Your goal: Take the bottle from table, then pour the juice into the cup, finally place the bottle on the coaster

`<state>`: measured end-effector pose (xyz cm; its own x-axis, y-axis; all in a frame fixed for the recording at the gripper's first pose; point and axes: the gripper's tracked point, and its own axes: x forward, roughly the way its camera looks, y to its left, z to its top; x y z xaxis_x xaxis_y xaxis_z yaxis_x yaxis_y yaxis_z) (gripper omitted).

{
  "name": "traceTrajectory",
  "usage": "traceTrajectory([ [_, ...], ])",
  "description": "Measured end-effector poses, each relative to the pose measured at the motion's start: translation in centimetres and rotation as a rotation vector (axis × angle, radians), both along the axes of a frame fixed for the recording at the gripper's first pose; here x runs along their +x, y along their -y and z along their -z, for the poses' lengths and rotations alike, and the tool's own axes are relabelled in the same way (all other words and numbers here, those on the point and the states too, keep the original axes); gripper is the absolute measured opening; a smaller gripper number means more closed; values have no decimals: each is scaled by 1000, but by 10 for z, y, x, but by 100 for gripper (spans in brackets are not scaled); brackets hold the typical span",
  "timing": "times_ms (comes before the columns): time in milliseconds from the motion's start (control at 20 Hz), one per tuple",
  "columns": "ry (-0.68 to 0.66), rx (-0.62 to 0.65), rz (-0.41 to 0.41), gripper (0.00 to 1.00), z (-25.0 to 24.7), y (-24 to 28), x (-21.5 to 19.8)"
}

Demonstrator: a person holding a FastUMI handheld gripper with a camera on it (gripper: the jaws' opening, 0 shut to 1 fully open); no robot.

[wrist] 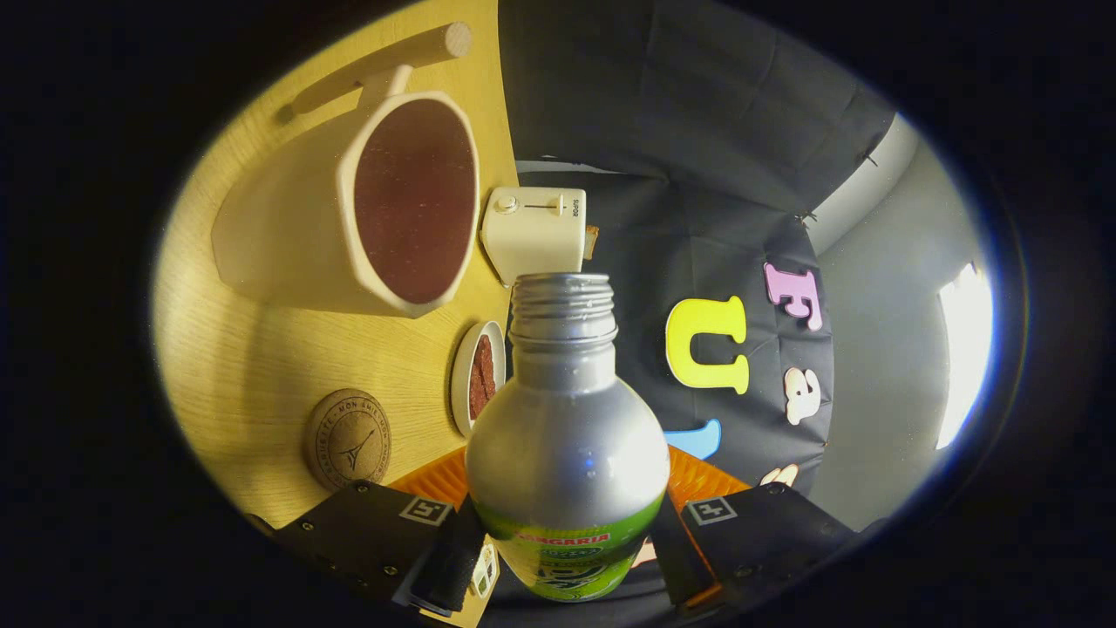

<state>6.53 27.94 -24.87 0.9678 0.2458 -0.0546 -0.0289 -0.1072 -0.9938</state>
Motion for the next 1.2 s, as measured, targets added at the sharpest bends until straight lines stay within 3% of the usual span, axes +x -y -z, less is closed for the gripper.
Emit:
traceTrajectory([
  [700, 82, -104, -46, 82, -21, -6, -1],
  [1200, 94, -104, -40, 82, -31, -1, 0],
])
